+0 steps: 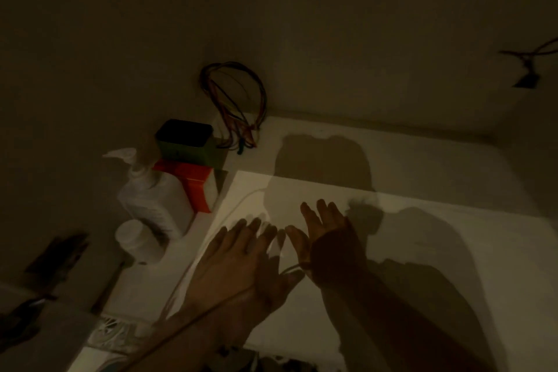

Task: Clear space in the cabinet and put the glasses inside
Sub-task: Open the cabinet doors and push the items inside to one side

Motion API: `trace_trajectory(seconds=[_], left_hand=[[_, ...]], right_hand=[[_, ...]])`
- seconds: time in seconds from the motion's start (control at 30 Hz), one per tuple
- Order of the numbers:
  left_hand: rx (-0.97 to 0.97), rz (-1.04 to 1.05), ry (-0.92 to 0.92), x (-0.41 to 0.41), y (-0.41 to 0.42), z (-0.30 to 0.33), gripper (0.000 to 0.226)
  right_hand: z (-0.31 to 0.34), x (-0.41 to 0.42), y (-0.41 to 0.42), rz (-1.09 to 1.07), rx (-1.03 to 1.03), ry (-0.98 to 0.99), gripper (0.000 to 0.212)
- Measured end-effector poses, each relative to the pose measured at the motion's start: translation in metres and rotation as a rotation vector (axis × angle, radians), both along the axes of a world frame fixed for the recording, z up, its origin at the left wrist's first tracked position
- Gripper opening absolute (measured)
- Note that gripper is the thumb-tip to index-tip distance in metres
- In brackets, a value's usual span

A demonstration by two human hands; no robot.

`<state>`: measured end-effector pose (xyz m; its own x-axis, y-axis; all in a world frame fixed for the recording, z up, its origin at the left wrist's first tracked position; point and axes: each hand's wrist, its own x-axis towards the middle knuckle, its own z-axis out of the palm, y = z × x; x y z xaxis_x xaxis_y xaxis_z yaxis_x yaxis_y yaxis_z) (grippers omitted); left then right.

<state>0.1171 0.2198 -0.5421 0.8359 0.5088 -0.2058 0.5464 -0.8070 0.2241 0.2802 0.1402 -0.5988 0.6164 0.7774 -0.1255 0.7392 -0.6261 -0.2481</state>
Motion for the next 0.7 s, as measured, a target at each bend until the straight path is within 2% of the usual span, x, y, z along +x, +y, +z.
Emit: trace_trajectory(seconds=[0.17, 0.33, 0.53, 0.7], left_hand=[[0.081, -0.058, -0.013, 0.045, -0.019, -0.019, 0.101], [0.036, -0.087, 0.034, 0.084, -0.033, -0.023, 0.107], [0.045, -0.122, 0.044, 0.096, -0.054, -0.018, 0.115], [0.03, -0.098, 0.056, 0.097, -0.058, -0.013, 0.099]], right_hand=[[0.011, 0.026, -0.054, -0.114, -0.133, -0.02, 0.072], [0.029, 0.039, -0.113, -0.228, -0.17, -0.052, 0.072], [0.048, 0.043, -0.161, -0.292, -0.201, 0.033, 0.076], [0.052, 0.037, -0.171, -0.285, -0.209, 0.052, 0.073]])
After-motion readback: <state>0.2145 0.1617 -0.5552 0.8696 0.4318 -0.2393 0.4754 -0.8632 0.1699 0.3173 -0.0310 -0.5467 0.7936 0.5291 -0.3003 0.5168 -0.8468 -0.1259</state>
